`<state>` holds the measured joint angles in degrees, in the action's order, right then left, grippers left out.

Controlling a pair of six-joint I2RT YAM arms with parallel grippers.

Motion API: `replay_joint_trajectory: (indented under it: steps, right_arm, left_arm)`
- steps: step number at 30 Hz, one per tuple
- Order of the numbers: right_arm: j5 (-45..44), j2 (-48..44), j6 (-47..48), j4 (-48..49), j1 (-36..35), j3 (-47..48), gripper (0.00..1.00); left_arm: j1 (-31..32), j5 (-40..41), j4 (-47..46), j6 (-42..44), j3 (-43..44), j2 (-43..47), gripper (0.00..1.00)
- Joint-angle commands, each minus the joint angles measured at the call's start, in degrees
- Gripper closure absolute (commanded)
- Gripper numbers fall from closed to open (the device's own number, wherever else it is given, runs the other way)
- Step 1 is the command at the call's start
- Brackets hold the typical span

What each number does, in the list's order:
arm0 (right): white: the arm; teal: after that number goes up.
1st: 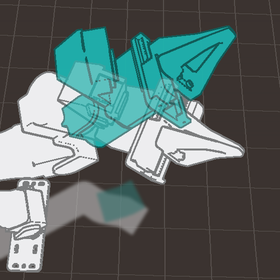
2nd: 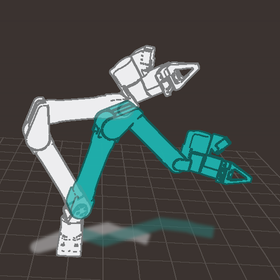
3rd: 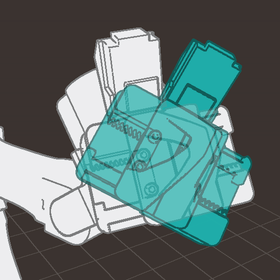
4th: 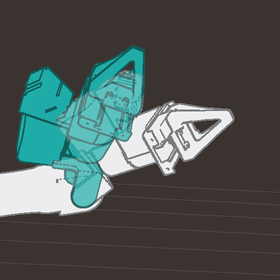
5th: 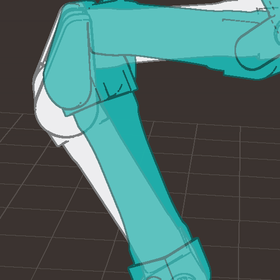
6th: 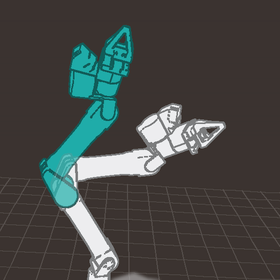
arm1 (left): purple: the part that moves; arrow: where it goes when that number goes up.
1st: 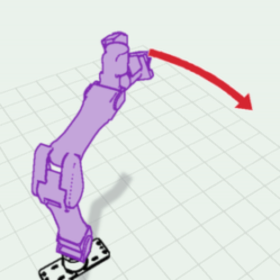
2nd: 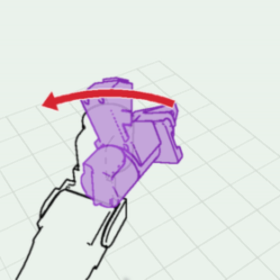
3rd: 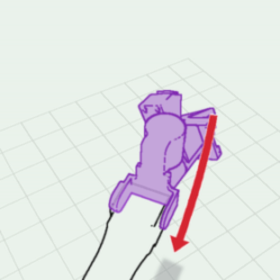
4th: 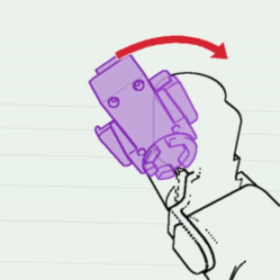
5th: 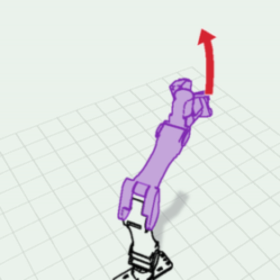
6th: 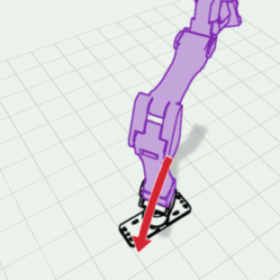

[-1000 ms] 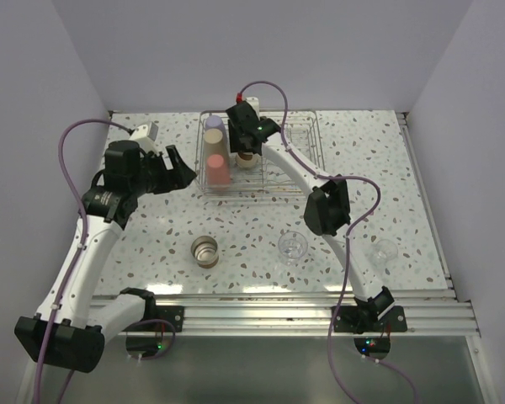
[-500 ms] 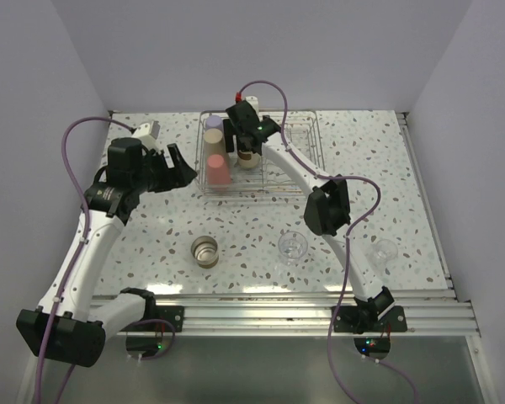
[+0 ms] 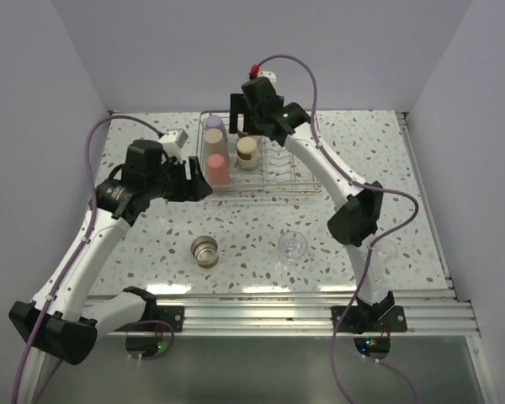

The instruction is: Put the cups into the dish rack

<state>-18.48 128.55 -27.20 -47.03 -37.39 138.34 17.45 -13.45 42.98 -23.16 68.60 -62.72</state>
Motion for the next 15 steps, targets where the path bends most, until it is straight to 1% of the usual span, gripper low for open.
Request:
replay_joint_trajectory:
  steps: [1, 3, 4, 5, 7, 9, 10, 11, 13, 15]
  right_arm:
    - [-0.6, -11.7, -0.8, 0.9, -0.1, -2.8, 0.02]
    - [-0.5, -16.5, 0.4, 0.8, -0.1, -6.8, 0.02]
    - [-0.3, -18.3, 0.7, 1.2, 0.0, -8.3, 0.02]
    - [-0.1, -19.8, 1.1, 1.2, 0.0, -11.6, 0.02]
    - [0.1, -24.3, 1.4, 0.8, 0.3, -14.6, 0.02]
    - [0.5, -28.9, 0.8, 0.9, 0.6, -19.9, 0.02]
    - [0.6, -30.5, 0.6, 1.4, 0.6, -21.9, 0.02]
    - [0.7, -32.2, 0.4, 1.8, 0.7, -25.9, 0.02]
    - [1.3, -36.0, -0.2, 2.6, 1.0, -30.7, 0.02]
    - [1.6, -38.2, -0.6, 2.8, 1.2, -33.1, 0.02]
  left_arm:
    - [6.6, -0.1, 4.6, 0.6, 1.4, -1.6, 0.31]
    - [10.2, 0.4, 5.3, -0.8, 0.3, -2.4, 0.36]
    - [12.4, 1.3, 6.0, -1.4, -0.2, -2.3, 0.37]
    - [13.3, 3.1, 6.3, -3.1, -1.4, -2.3, 0.37]
    - [16.0, 4.4, 7.1, -4.9, -2.9, -1.7, 0.39]
    - [18.3, 6.5, 6.8, -7.6, -5.7, -1.4, 0.39]
    - [20.6, 7.2, 6.6, -8.4, -6.5, -1.5, 0.39]
    - [21.6, 8.6, 6.3, -9.8, -8.2, -1.8, 0.39]
    - [24.2, 9.7, 5.8, -11.0, -9.7, -3.3, 0.39]
    - [25.6, 11.5, 4.8, -13.1, -11.7, -4.6, 0.39]
